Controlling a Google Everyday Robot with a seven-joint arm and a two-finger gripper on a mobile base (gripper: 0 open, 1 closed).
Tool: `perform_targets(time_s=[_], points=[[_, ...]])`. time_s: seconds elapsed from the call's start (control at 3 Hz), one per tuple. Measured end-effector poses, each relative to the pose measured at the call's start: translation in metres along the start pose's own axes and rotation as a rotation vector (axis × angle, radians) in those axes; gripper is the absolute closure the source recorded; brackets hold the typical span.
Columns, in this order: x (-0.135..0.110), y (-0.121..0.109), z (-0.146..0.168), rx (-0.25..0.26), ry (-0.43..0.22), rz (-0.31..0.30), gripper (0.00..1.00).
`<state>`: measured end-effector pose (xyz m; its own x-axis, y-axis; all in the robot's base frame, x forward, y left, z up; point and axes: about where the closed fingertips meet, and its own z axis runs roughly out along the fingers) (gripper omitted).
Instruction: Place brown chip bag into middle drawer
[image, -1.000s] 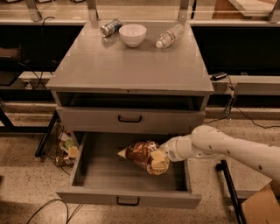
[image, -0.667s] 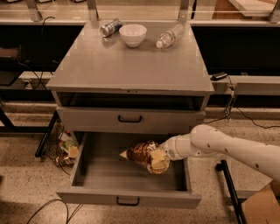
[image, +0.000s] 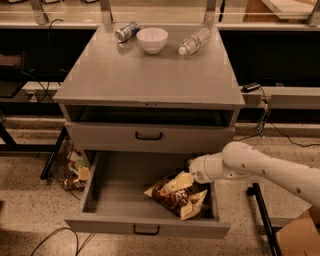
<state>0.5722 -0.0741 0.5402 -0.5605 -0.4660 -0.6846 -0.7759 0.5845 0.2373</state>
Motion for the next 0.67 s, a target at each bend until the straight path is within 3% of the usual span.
perform_targets(time_s=[0.33, 0.67], points=[[0.006, 0.019, -0.037, 0.002, -0.028, -0.009, 0.00], [0.010, 0.043, -0.092, 0.014, -0.026, -0.043, 0.00]])
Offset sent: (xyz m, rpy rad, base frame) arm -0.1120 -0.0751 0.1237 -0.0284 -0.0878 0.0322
